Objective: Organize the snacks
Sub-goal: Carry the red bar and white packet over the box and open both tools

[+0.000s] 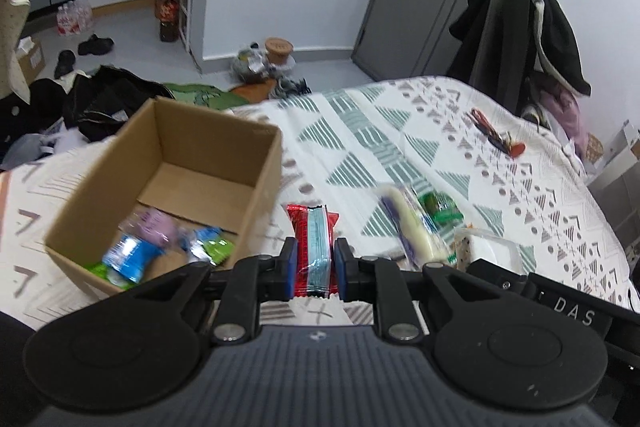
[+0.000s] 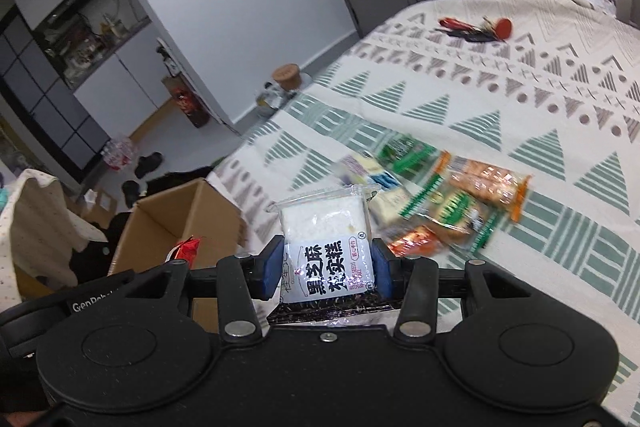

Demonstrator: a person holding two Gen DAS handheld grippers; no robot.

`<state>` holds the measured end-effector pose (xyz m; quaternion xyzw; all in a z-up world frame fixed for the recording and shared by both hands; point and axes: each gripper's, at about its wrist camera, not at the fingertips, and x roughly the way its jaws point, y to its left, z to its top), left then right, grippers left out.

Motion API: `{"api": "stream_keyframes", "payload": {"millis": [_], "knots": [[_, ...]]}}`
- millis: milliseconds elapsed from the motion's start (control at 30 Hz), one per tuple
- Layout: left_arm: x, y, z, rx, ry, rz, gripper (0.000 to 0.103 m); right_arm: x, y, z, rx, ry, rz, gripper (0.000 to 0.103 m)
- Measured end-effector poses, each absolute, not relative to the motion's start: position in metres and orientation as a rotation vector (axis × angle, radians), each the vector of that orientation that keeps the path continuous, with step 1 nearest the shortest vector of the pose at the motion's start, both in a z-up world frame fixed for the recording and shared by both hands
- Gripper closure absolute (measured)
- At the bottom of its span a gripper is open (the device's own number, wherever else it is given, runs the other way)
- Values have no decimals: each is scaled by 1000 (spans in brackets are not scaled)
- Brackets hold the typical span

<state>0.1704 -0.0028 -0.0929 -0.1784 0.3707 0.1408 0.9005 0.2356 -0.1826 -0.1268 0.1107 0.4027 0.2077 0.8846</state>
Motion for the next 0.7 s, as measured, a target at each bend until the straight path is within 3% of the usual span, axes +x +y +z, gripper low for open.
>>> {"api": "stream_keyframes", "payload": {"millis": [700], "knots": [[131,63,-53,-398,681,343,85,212,-140,-95,212,718,512,59]]}}
